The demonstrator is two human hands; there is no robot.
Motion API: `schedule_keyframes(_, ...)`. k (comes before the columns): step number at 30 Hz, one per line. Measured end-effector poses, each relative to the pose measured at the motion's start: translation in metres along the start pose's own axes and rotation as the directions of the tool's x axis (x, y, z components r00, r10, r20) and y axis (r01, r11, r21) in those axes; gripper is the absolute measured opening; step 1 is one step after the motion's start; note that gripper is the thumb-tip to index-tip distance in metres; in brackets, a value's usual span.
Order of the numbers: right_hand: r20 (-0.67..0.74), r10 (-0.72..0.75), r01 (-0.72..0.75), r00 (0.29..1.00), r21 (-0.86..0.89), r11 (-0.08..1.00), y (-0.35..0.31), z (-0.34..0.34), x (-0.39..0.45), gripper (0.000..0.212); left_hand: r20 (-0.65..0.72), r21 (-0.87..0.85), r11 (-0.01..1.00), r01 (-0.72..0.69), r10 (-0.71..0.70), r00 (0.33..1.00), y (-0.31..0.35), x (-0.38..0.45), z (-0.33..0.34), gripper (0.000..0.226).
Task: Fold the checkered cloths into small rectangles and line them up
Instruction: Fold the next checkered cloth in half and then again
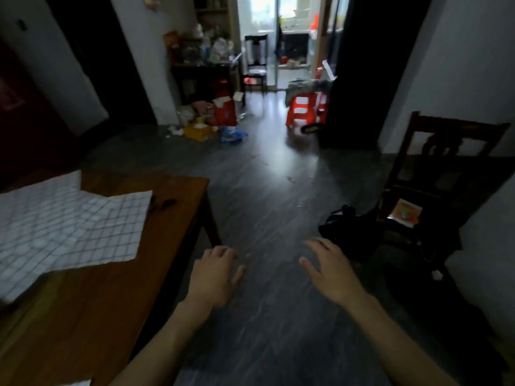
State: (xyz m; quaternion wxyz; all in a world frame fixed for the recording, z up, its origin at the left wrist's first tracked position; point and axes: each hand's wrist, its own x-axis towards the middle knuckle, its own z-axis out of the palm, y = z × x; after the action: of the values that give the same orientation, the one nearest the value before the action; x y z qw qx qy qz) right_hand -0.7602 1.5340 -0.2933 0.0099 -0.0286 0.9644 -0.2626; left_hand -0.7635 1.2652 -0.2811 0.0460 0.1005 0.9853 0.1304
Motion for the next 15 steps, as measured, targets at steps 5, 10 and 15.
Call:
schedule_keyframes(5, 0.065, -0.165, 0.155, 0.984, 0.132, 0.979, -0.023, 0.011, 0.050, 0.040, -0.025, -0.116, 0.970, 0.215, -0.219, 0.975, -0.038, 0.010, -0.006, 0.040)
schedule_keyframes(10, 0.122, -0.292, 0.274, 0.949, 0.144, 0.951, -0.050, 0.034, 0.127, 0.036, -0.109, -0.178, 0.924, 0.339, -0.361, 0.926, -0.085, 0.032, 0.002, 0.042)
schedule_keyframes(15, 0.166, -0.392, 0.385, 0.905, 0.073, 0.920, -0.096, 0.059, 0.207, 0.039, -0.105, -0.266, 0.835, 0.483, -0.523, 0.846, -0.151, 0.077, 0.009, 0.032)
